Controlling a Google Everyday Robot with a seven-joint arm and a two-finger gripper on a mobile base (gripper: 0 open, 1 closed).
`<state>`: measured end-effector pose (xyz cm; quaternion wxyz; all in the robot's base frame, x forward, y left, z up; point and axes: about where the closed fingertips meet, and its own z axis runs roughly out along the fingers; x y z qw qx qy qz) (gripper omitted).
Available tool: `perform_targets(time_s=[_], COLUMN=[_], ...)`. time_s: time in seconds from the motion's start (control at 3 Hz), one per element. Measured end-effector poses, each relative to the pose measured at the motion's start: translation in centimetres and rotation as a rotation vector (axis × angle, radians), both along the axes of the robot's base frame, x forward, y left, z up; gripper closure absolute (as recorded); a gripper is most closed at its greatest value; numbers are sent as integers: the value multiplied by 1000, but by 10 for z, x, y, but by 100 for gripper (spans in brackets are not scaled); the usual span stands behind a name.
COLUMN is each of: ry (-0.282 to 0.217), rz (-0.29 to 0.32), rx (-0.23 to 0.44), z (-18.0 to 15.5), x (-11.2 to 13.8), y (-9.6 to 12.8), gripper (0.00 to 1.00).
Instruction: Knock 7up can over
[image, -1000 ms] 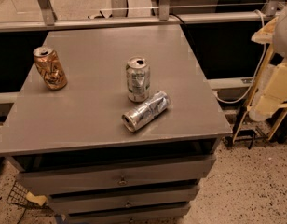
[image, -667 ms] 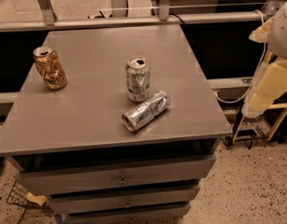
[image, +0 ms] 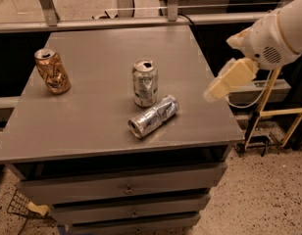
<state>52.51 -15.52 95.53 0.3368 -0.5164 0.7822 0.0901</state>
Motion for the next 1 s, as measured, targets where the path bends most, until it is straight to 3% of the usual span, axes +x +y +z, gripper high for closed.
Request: perform_targets(time_s=[0.33, 0.67, 1.0], ry=[-54, -60, -67], rz=[75, 91, 117], rx=[287, 287, 300], z=[0, 0, -9], x=[40, 42, 49], y=[55, 63, 85], gripper=[0, 0, 0])
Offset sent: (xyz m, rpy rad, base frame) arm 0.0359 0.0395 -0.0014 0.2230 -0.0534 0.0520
